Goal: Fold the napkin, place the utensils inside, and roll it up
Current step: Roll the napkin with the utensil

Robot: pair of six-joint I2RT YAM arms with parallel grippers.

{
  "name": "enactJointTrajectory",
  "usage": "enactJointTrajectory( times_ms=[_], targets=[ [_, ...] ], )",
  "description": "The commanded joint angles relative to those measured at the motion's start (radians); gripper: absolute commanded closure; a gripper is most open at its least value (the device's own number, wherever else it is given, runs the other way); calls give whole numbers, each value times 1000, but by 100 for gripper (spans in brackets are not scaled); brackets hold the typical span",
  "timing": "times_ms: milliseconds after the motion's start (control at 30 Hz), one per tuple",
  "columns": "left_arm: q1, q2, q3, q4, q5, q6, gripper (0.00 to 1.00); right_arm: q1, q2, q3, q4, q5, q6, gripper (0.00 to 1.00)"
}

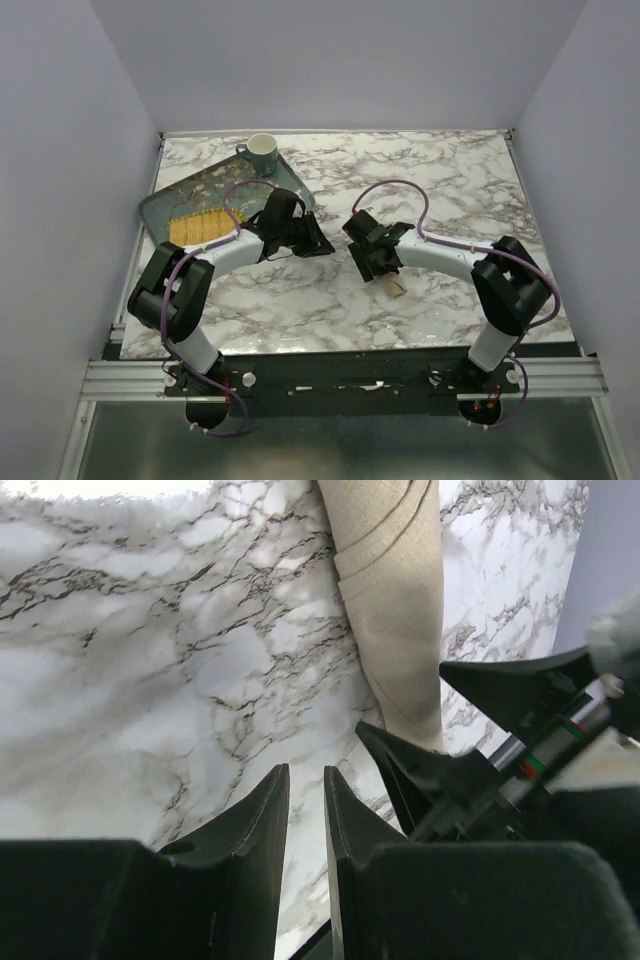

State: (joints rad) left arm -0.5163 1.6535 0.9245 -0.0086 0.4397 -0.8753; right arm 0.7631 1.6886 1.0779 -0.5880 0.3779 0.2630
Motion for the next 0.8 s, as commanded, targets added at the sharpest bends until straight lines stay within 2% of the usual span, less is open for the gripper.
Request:
enactJointTrajectory(
  times_ms=[0,133,300,400,633,767],
  targets=[
    [12,-61,-49,-11,-12,29,71,16,75,30,-62,153,30,18],
    [22,-73,-62,-5,1,25,71,13,100,68,-67,112,33,16],
    [32,-80,-62,-2,11,24,71,-7,132,100,-72,49,53,26],
    [41,-87,-61,-7,16,29,71,-8,146,108,-72,27,67,36],
    [55,-95,-56,-8,31,33,71,-62,128,70,-50,-11,88,44],
    [58,-92,-56,-1,36,29,71,-103,117,54,-23,-40,96,44]
  ],
)
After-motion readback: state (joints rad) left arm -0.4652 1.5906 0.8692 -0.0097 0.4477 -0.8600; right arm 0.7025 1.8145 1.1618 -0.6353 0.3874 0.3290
